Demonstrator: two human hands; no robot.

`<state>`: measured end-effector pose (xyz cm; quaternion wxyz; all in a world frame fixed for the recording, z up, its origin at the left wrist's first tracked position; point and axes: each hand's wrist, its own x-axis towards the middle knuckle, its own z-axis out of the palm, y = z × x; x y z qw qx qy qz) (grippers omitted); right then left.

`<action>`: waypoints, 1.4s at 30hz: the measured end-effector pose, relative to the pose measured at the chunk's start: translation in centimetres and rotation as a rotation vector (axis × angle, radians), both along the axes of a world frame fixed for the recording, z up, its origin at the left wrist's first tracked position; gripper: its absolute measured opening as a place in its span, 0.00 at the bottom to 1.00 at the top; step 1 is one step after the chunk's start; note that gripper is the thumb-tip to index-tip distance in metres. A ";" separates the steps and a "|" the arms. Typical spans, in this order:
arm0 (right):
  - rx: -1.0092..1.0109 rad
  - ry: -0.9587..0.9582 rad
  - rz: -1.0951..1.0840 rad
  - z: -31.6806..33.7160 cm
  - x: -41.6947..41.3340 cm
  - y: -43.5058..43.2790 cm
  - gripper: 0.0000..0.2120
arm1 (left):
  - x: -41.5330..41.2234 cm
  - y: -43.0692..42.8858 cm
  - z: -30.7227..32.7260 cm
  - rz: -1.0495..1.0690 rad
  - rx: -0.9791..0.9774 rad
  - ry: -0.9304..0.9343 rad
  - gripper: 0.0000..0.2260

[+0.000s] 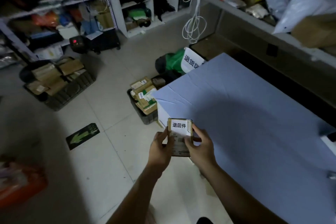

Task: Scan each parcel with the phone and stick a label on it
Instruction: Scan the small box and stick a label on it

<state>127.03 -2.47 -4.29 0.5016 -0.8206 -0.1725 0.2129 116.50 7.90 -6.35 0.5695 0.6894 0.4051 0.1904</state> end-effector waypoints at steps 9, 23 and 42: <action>0.036 0.232 -0.024 -1.2 -4.3 20.5 0.24 | -3.9 22.1 -1.0 -0.093 0.091 0.232 0.17; 0.005 0.334 -0.256 -9.5 9.5 48.0 0.21 | 11.9 51.3 -8.6 -0.383 0.021 0.372 0.21; -0.304 0.411 -0.717 -39.6 19.4 63.0 0.34 | 30.5 67.3 -39.1 -1.052 0.165 0.458 0.10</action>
